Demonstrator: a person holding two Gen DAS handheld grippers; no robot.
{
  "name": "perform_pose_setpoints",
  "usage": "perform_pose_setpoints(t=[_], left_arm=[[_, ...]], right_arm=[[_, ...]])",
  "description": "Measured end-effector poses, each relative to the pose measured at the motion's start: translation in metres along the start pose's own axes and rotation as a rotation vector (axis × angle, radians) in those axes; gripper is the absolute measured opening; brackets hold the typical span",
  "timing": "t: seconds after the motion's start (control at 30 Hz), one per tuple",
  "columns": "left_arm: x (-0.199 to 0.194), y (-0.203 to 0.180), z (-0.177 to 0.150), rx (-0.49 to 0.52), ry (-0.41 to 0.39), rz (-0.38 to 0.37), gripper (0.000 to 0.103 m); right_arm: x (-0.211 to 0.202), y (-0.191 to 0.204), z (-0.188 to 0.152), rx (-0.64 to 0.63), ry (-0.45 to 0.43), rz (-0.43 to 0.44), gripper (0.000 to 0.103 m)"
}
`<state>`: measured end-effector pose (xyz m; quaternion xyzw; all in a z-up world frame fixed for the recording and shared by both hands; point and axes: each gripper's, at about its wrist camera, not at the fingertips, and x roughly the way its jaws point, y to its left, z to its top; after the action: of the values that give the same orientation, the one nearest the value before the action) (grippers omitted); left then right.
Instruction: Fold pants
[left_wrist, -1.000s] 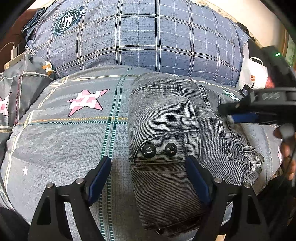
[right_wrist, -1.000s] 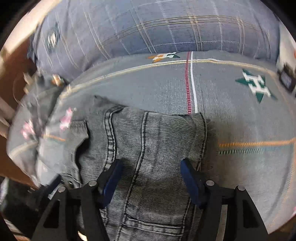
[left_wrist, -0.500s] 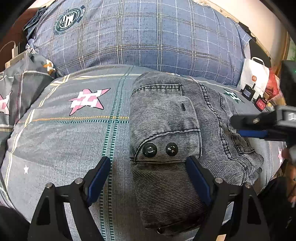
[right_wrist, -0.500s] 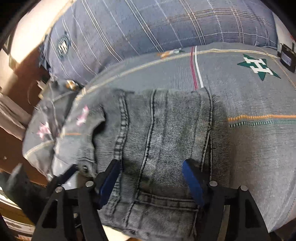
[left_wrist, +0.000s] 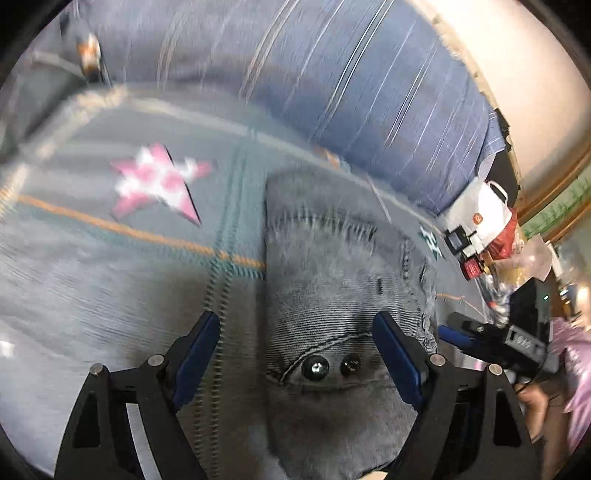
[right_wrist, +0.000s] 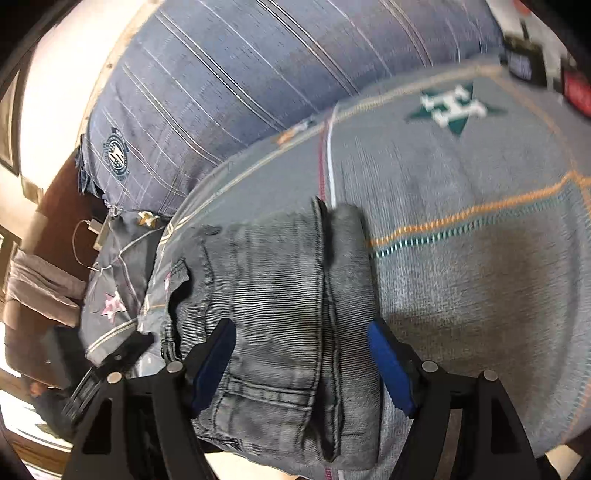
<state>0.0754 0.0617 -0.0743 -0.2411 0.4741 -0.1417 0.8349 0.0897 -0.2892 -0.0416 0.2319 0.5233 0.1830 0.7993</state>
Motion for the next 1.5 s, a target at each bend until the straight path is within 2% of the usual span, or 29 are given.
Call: perform_pose_setpoints(t=[0.1, 0.2, 0.27, 0.3, 0.33, 0.37, 0.43, 0.47, 0.57, 0.7, 0.77, 0.87, 0.93, 1.03, 1.13, 1.2, 1.23, 1.3, 1.37, 1.4, 1.5], left_arm=[[0.012, -0.008, -0.001, 0.016, 0.025, 0.009, 0.085], [0.017, -0.020, -0.002, 0.041, 0.044, 0.007, 0.085], [0.023, -0.028, -0.002, 0.060, 0.064, 0.024, 0.066], [0.023, -0.032, -0.003, 0.073, 0.060, 0.060, 0.063], [0.022, -0.036, -0.003, 0.081, 0.058, 0.073, 0.054], [0.020, -0.041, -0.004, 0.100, 0.055, 0.088, 0.044], [0.014, -0.047, -0.005, 0.135, 0.038, 0.127, 0.030], [0.011, -0.055, -0.006, 0.168, 0.029, 0.151, 0.026], [0.008, -0.071, -0.010, 0.241, 0.006, 0.204, 0.022], [-0.016, -0.082, -0.009, 0.299, -0.061, 0.215, 0.022], [-0.036, -0.094, -0.002, 0.340, -0.125, 0.223, 0.022], [-0.057, -0.099, 0.016, 0.362, -0.205, 0.228, 0.022], [-0.061, -0.097, 0.030, 0.361, -0.226, 0.228, 0.022], [-0.052, -0.082, 0.054, 0.339, -0.217, 0.234, 0.022], [-0.032, -0.063, 0.063, 0.306, -0.175, 0.241, 0.023], [-0.007, -0.046, 0.064, 0.271, -0.115, 0.252, 0.024], [0.001, -0.037, 0.061, 0.250, -0.091, 0.267, 0.028], [0.019, -0.022, 0.057, 0.217, -0.047, 0.310, 0.045], [0.017, -0.013, 0.051, 0.194, -0.075, 0.328, 0.061], [0.009, -0.012, 0.049, 0.184, -0.087, 0.313, 0.063], [-0.023, -0.017, 0.038, 0.145, -0.144, 0.292, 0.069]], right_arm=[[0.021, -0.006, -0.002, -0.004, 0.034, -0.013, 0.077], [0.026, 0.002, -0.003, -0.023, 0.025, -0.009, 0.078], [0.031, 0.007, -0.005, -0.044, 0.027, -0.029, 0.076], [0.032, 0.011, -0.006, -0.062, 0.028, -0.047, 0.070], [0.035, 0.015, -0.007, -0.085, 0.031, -0.079, 0.063], [0.038, 0.020, -0.008, -0.104, 0.033, -0.119, 0.051], [0.039, 0.023, -0.009, -0.137, 0.038, -0.170, 0.038], [0.037, 0.024, -0.009, -0.145, 0.037, -0.191, 0.027], [0.033, 0.031, -0.013, -0.177, 0.028, -0.210, 0.016], [0.017, 0.050, -0.018, -0.226, -0.018, -0.195, 0.013], [0.004, 0.062, -0.019, -0.244, -0.046, -0.173, 0.013], [-0.012, 0.086, -0.009, -0.291, -0.096, -0.158, 0.013], [-0.020, 0.099, 0.006, -0.305, -0.129, -0.143, 0.013], [-0.021, 0.116, 0.027, -0.326, -0.156, -0.129, 0.013], [-0.007, 0.118, 0.043, -0.327, -0.150, -0.133, 0.013], [0.013, 0.114, 0.051, -0.310, -0.124, -0.139, 0.013], [0.030, 0.115, 0.055, -0.299, -0.100, -0.143, 0.014], [0.052, 0.102, 0.053, -0.272, -0.059, -0.148, 0.018], [0.076, 0.086, 0.050, -0.262, -0.017, -0.223, 0.025], [0.079, 0.079, 0.048, -0.263, -0.017, -0.254, 0.029], [0.061, 0.080, 0.036, -0.287, -0.070, -0.264, 0.029]])
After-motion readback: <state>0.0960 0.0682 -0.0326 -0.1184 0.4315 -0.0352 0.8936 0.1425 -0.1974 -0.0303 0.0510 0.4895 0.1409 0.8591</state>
